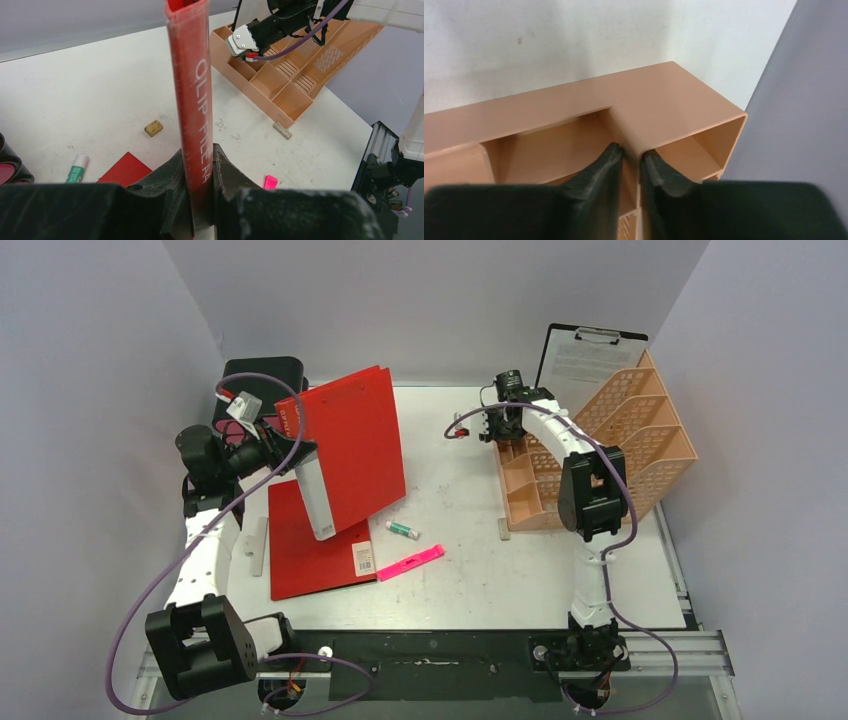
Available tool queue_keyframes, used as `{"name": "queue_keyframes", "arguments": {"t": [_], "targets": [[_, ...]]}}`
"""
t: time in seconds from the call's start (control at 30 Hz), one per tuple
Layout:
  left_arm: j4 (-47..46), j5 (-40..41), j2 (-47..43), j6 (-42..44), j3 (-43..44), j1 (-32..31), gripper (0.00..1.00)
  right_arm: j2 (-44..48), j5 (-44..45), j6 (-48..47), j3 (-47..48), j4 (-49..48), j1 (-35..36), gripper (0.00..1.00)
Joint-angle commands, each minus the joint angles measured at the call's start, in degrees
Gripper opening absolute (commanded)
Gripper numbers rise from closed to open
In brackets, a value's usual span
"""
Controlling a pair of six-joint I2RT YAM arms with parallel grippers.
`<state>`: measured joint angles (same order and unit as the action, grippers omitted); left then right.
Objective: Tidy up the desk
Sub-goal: Move the storage box to the center of the board.
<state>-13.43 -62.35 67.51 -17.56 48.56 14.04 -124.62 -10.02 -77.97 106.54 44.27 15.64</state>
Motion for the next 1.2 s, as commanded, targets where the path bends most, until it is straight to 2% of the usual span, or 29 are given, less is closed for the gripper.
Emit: {"name": "queue_keyframes", "arguments": {"t": [0.0,0.07,0.1,0.13,0.2,0.27,0.37,0.47,0.53,0.63,0.83,0.97,1.07,1.17], "targets": [[-3.3,0.1,-0.5,0.5,0.1,0.5,0.00,-1.7,5.5,-0.4,0.3,-7.6,0.7,0.32],[-3.4,0.2,-0.6,0.6,-0.2,0.5,0.00,0.9,5.1,3.1,1.8,-4.2,1.7,0.75],[-3.5,0.2,-0.7,0.7,-0.3,0.5,0.00,2.6,4.9,5.0,2.0,-2.9,2.1,0.89],[-3.4,0.1,-0.7,0.8,-0.4,0.5,0.00,5.2,4.6,6.8,1.7,-2.3,2.5,0.94],[-3.5,0.1,-1.0,1.0,-0.5,0.5,0.00,11.3,3.8,10.5,-0.7,-2.2,3.0,1.00],[-3.6,0.0,-1.3,0.9,-0.6,0.5,0.00,18.4,3.5,14.5,-4.1,-3.3,3.0,0.95],[-3.8,-0.2,-2.0,0.9,-0.8,0.5,0.00,29.6,3.1,20.5,-10.2,-2.8,2.7,0.95],[-4.1,-0.3,-2.8,1.0,-1.4,0.5,0.00,41.5,2.6,24.8,-19.8,-2.4,2.6,0.95],[-4.5,-0.6,-3.2,0.7,-1.6,0.5,0.00,49.1,2.6,28.7,-26.3,-2.2,2.6,1.00],[-4.4,-0.6,-4.1,0.5,-1.7,0.5,0.00,59.1,1.6,34.4,-34.7,0.6,2.5,0.81],[-4.5,-0.8,-5.9,0.4,-2.1,0.5,0.00,73.1,3.7,42.2,-49.4,1.1,2.2,0.34],[-4.6,-0.9,-6.6,0.3,-2.5,0.5,0.00,78.7,4.3,39.2,-60.5,-0.9,2.3,0.23],[-4.5,-0.9,-7.0,0.3,-2.6,0.5,0.00,78.4,6.7,38.7,-66.5,-3.4,2.1,0.08],[-4.6,-0.9,-7.3,0.5,-2.8,0.5,0.00,76.5,6.7,38.3,-70.1,-5.4,1.9,0.05]]}}
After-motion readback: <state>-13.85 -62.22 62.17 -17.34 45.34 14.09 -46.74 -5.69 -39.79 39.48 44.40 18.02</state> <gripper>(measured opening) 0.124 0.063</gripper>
